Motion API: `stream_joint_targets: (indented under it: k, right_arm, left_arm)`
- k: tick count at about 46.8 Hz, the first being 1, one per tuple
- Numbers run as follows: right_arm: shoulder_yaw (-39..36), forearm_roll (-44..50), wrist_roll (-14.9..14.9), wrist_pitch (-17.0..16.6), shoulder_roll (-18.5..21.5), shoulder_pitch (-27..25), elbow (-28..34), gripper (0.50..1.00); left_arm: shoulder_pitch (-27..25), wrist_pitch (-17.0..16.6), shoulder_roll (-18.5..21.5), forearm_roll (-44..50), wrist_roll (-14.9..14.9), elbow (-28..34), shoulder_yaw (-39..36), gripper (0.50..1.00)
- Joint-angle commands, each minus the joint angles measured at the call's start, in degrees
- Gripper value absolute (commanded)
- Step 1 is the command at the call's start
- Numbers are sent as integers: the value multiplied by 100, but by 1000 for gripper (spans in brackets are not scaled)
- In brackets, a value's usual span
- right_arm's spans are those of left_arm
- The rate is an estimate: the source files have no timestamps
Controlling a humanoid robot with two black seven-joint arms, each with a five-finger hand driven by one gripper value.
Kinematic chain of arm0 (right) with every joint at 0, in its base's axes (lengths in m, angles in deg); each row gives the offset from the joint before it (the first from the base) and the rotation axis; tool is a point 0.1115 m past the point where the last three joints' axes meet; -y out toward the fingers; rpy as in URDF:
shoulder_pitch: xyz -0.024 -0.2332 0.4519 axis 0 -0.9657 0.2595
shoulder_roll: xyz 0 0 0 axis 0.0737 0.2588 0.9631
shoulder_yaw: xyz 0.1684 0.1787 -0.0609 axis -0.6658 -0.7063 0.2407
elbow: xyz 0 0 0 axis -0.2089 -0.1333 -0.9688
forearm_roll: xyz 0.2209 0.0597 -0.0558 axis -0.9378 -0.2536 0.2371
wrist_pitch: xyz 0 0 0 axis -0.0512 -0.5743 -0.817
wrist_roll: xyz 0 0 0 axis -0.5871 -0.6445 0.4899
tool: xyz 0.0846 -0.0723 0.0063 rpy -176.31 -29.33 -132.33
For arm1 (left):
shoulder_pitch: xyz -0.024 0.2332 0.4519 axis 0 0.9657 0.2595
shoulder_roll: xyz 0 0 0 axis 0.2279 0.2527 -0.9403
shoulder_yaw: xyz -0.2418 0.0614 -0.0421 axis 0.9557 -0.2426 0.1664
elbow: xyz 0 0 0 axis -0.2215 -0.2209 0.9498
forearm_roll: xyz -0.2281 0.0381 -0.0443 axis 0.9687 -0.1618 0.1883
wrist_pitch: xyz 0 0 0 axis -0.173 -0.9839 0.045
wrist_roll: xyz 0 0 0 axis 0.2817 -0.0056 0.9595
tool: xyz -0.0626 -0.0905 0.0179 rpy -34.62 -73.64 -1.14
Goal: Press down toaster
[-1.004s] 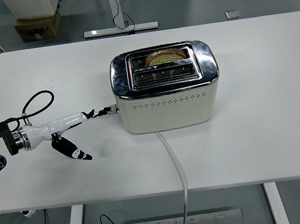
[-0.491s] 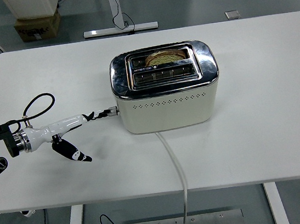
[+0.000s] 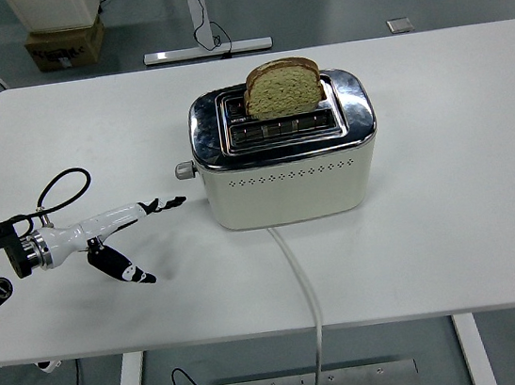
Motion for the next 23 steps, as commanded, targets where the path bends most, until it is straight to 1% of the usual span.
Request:
stream_joint_targets:
  k: [1, 8, 17, 23]
  right_arm:
    - [0, 0, 0, 0, 0, 0, 0, 998]
    - [0, 0, -9, 0, 0, 0, 0, 998]
    - [0, 0, 0, 0, 0, 0, 0, 998]
    - [0, 0, 0, 0, 0, 0, 0, 998]
  left_arm:
    - [-18, -2, 18, 172, -5, 1, 11, 1000]
    - [-35, 7, 97, 770, -5, 1, 11, 1000]
    - [-35, 16, 115, 929, -5, -25, 28, 1000]
    - [-26, 25, 185, 1455, -5, -157, 20, 1000]
